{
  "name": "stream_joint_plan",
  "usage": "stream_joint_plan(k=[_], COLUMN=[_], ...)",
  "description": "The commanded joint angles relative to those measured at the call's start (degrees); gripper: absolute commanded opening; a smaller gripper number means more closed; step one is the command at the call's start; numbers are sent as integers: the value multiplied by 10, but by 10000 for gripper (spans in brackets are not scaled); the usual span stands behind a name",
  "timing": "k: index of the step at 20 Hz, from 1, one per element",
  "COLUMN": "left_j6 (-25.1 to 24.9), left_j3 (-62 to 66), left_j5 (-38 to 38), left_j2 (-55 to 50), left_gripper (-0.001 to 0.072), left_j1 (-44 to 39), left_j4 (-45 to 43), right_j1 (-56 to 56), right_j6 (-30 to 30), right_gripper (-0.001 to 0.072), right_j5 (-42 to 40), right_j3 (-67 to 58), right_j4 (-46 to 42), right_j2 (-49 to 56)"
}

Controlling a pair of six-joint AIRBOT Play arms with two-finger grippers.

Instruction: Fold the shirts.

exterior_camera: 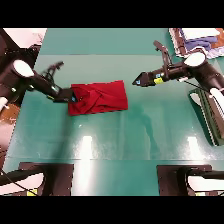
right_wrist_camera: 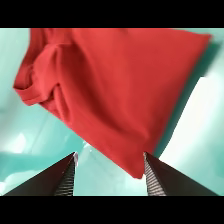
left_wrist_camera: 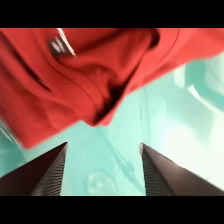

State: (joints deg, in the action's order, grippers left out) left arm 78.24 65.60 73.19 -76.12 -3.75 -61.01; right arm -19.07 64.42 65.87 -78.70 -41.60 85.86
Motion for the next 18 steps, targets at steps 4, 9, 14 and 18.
stream_joint_plan(k=[4,9,14,18], left_j6=[8,8,-26,-37], left_j3=[-112,-115,-112,-47], left_j5=[-120,-183,-150,-44], left_j2=[7,7,7,30], left_gripper=[533,532,28,27], left_j1=[-59,-63,-62,-24], left_j4=[16,30,23,-119], right_j1=[13,13,13,13], right_j6=[1,1,2,7], right_gripper=[469,469,469,468], right_j5=[-59,-57,-57,-57], right_j3=[79,79,79,79], right_j4=[0,0,0,0], right_j2=[-51,-51,-51,-51])
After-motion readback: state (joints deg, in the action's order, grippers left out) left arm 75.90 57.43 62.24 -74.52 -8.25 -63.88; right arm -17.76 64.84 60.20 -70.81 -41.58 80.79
